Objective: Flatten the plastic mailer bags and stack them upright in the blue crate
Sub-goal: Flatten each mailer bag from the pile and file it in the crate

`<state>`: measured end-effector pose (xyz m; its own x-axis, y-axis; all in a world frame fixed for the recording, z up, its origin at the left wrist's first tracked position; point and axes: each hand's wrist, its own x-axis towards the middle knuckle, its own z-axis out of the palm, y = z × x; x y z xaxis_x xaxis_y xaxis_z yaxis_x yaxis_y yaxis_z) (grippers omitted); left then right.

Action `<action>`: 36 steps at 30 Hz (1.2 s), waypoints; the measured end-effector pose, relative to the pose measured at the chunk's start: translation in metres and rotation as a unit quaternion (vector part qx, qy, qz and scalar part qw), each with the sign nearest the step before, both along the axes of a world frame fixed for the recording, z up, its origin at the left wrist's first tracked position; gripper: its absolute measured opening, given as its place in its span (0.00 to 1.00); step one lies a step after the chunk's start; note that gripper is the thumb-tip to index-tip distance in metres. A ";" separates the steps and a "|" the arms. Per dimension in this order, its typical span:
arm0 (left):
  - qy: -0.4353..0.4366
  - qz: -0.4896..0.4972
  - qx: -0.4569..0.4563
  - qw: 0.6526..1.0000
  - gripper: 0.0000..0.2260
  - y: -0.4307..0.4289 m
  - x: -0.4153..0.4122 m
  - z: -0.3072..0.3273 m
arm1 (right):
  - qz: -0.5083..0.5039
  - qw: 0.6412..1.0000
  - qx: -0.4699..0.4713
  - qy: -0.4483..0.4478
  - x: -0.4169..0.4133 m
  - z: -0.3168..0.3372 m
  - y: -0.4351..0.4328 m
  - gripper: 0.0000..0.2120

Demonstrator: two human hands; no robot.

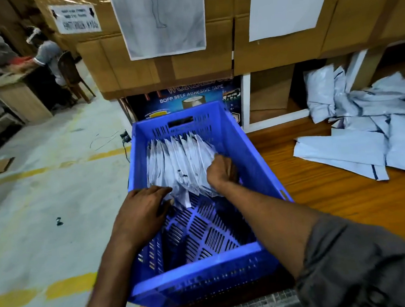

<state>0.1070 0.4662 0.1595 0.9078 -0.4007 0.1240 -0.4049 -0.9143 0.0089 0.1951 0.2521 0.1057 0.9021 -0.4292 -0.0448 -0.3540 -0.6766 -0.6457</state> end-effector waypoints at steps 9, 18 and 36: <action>-0.004 -0.017 0.008 1.000 0.16 0.002 0.000 -0.001 | 0.089 0.979 0.056 0.177 0.011 -0.016 0.011 0.33; -0.010 -0.002 -0.005 1.000 0.12 -0.002 -0.002 0.001 | 0.047 0.986 0.110 0.118 0.033 -0.008 -0.002 0.28; -0.014 0.001 -0.016 1.000 0.13 -0.004 -0.004 0.003 | 0.023 0.984 0.148 0.092 0.037 -0.014 -0.007 0.24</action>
